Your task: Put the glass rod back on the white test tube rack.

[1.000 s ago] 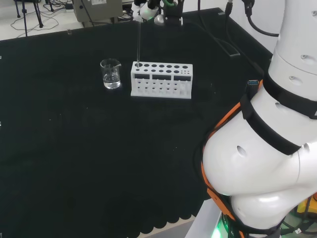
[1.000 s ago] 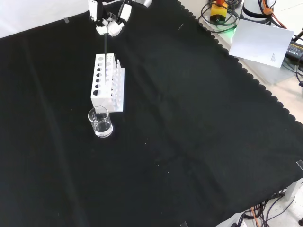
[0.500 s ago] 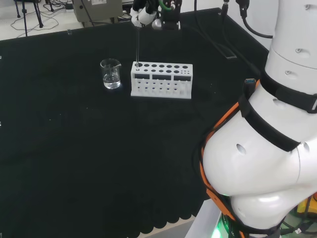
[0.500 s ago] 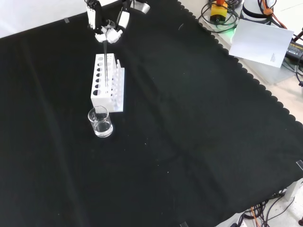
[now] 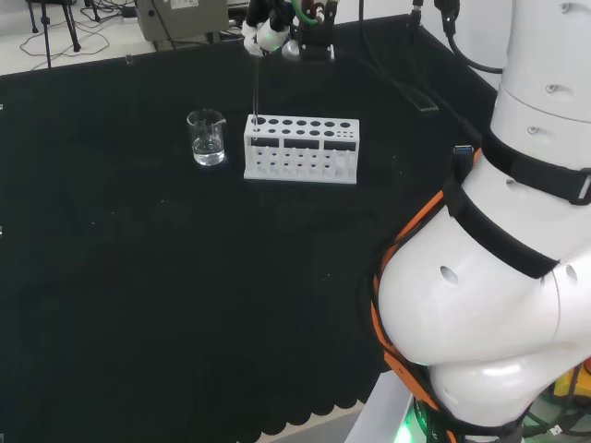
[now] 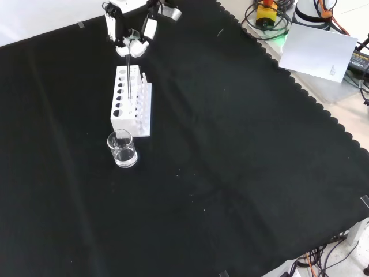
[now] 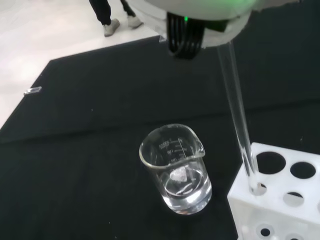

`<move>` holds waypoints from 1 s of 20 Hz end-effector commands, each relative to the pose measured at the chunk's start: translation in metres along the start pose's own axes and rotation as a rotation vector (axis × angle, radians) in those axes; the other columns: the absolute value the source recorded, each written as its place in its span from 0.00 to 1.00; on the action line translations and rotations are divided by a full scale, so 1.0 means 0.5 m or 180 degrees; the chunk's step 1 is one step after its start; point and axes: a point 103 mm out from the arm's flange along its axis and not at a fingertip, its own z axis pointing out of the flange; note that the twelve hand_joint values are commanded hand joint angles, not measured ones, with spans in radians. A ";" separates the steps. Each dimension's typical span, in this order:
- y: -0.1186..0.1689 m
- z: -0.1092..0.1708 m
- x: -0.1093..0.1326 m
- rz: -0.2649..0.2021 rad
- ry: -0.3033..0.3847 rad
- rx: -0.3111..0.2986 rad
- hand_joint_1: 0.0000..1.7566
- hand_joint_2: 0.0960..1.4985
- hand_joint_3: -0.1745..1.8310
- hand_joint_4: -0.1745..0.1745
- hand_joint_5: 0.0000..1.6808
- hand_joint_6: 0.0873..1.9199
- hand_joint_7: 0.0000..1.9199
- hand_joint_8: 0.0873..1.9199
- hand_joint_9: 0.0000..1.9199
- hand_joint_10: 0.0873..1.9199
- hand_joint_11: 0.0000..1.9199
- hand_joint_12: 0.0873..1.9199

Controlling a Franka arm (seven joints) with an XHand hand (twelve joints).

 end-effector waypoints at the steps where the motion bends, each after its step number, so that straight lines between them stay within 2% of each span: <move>1: 0.013 0.031 -0.004 -0.0020 -0.0027 0.0117 0.75 0.47 0.35 0.00 0.74 0.15 0.65 0.48 0.93 0.35 0.73 0.53; 20: 0.040 0.083 0.001 -0.0023 -0.0039 0.0338 0.75 0.47 0.35 0.00 0.74 0.15 0.65 0.48 0.93 0.35 0.73 0.53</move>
